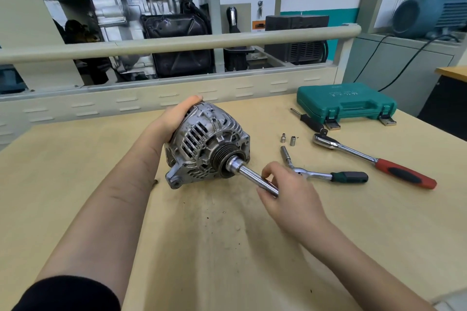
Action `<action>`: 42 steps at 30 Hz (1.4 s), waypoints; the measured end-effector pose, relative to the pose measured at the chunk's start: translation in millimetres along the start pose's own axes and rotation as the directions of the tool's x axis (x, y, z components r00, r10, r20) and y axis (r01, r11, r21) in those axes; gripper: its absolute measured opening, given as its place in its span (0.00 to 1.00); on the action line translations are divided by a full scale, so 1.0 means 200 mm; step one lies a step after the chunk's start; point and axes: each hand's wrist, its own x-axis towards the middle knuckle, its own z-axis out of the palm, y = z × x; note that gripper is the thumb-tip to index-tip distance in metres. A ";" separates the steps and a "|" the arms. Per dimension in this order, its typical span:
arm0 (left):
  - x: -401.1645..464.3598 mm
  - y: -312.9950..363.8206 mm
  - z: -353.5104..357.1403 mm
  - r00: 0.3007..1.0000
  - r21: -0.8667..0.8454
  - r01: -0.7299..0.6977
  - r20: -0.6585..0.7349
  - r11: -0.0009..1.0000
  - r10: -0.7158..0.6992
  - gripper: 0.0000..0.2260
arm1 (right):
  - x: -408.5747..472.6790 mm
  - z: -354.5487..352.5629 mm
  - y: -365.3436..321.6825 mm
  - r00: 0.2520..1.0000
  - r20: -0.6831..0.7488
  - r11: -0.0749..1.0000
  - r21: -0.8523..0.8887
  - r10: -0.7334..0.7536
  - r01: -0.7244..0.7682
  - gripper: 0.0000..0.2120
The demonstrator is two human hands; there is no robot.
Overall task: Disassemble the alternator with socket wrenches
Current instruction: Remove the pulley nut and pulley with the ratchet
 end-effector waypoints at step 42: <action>-0.12 -0.04 0.04 0.725 0.316 -0.275 -0.552 0.908 0.411 0.13 | -0.15 0.05 0.17 0.989 0.031 0.497 0.867 -0.143 0.044 0.11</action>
